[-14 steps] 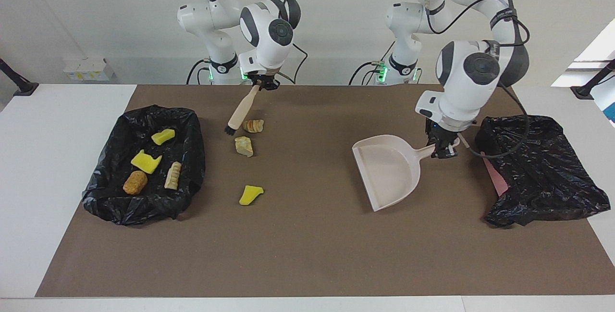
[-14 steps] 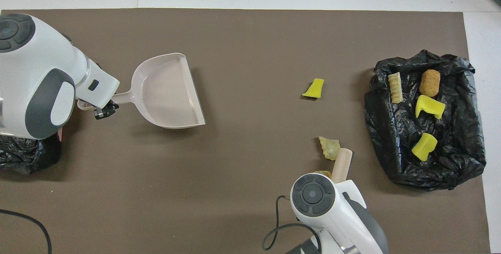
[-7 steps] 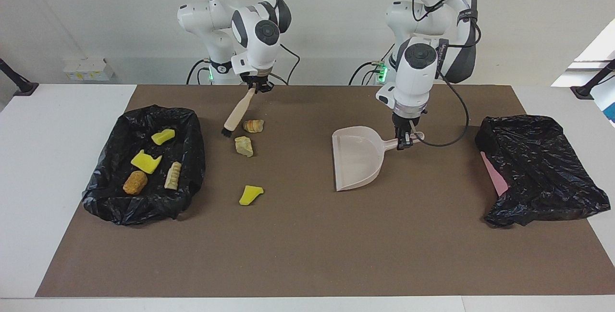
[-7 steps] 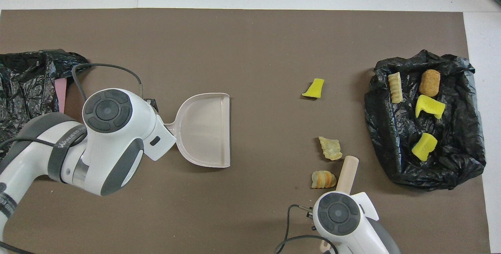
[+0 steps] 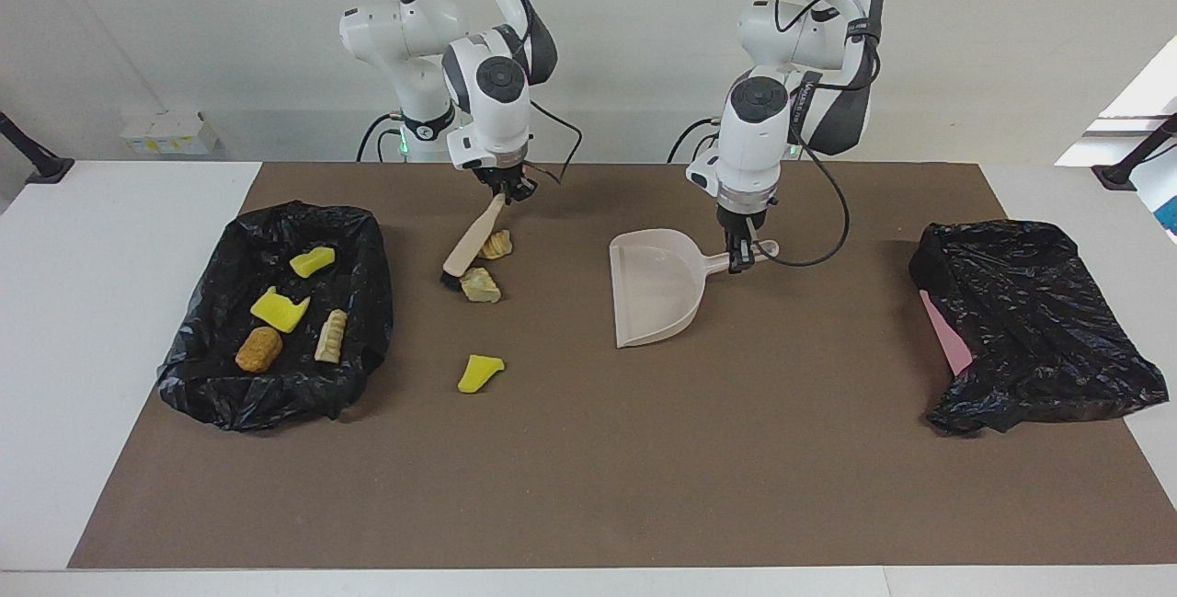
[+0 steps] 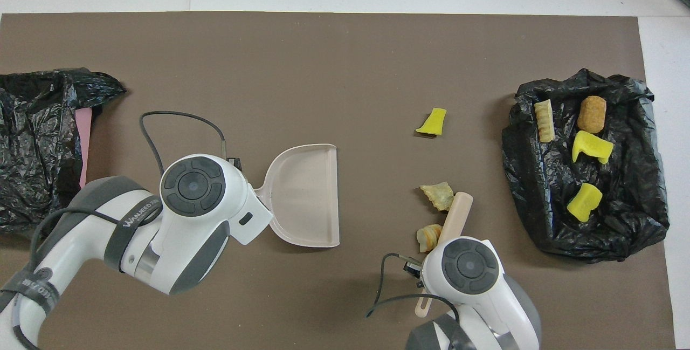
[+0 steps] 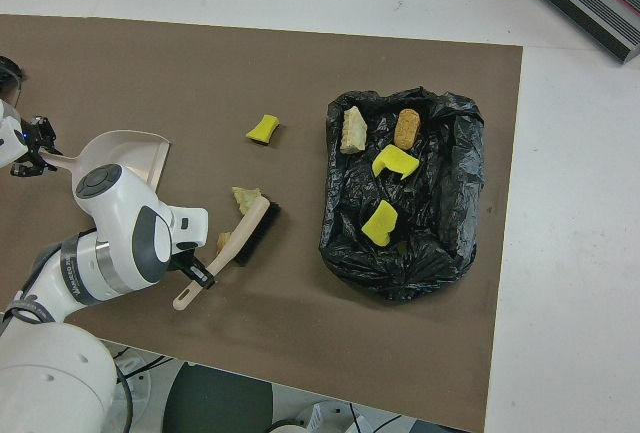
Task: Sweep and dump trash in bin
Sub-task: 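Sweep the remaining crumbs into the dustpan with the right gripper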
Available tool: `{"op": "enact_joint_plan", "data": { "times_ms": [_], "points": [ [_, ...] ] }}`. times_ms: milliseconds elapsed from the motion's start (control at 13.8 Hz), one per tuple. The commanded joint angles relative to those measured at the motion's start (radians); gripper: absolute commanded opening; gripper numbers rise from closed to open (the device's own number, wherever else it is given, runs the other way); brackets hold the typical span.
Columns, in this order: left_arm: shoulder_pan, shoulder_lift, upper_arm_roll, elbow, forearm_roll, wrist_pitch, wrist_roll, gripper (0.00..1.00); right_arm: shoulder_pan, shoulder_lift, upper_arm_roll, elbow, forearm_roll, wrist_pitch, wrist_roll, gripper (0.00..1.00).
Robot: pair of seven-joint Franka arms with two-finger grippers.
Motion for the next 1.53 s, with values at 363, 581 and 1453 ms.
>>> {"op": "enact_joint_plan", "data": {
  "times_ms": [363, 581, 1453],
  "points": [
    [-0.094, -0.035, 0.011, -0.072, 0.018, 0.049, -0.204, 0.0, 0.025, 0.346, 0.015, 0.32, 0.022, 0.095, 0.063, 0.0],
    [-0.096, -0.019, 0.013, -0.074, -0.006, 0.07, -0.23, 0.0, 0.11, 0.344, 0.017, 0.325, 0.083, 0.093, 0.061, 0.0],
    [-0.059, 0.015, 0.015, -0.069, -0.009, 0.136, -0.293, 0.0, 0.193, 0.35, 0.009, 0.565, -0.114, -0.182, -0.092, 0.0]
  ]
}}
